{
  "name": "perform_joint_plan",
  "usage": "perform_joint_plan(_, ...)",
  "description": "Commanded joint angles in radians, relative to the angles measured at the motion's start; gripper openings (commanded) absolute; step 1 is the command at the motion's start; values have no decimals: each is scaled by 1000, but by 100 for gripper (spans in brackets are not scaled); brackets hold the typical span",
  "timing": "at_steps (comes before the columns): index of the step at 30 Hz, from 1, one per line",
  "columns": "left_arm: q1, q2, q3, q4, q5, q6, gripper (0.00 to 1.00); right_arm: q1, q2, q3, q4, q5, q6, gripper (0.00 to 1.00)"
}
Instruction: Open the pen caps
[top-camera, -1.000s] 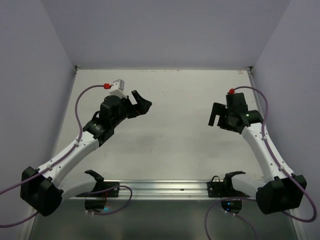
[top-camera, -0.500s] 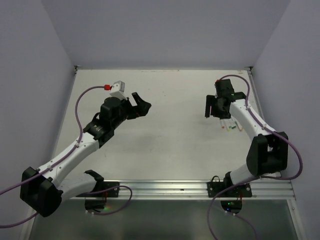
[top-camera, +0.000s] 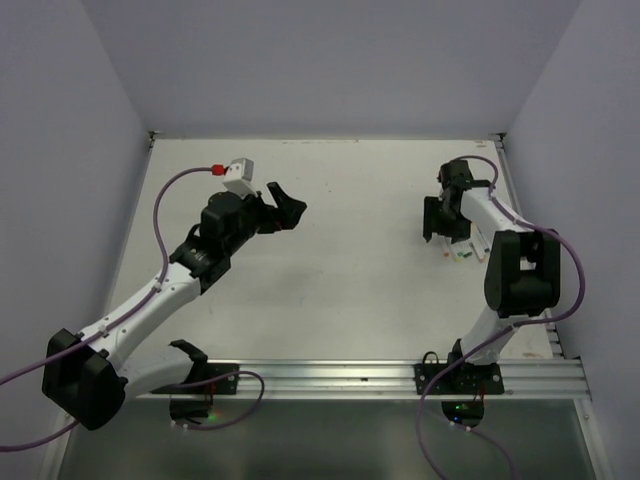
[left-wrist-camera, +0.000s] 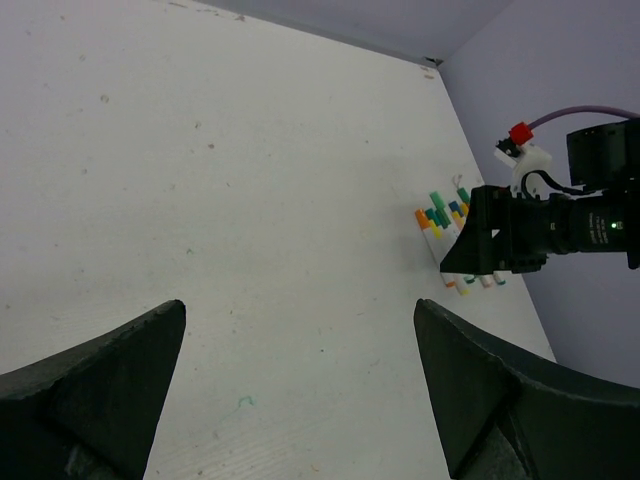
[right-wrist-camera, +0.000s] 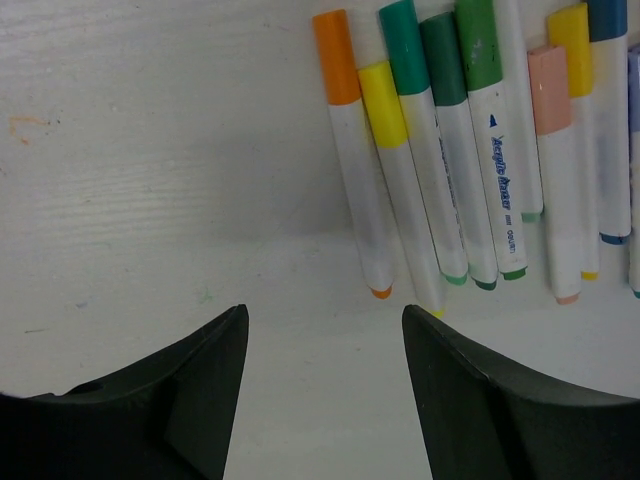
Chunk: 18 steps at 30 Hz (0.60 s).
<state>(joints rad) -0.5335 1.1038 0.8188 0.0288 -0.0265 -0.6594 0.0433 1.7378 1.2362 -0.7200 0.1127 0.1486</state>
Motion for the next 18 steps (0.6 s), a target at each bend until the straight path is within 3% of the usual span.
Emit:
perform_joint_plan(1, -5, 13, -15, 77, 16, 34, 100, -5, 11, 16, 51, -30, -63, 67)
perform_joint_plan(18, -6, 39, -17, 94, 54, 44, 100, -40, 92, -37, 116, -34, -100, 62)
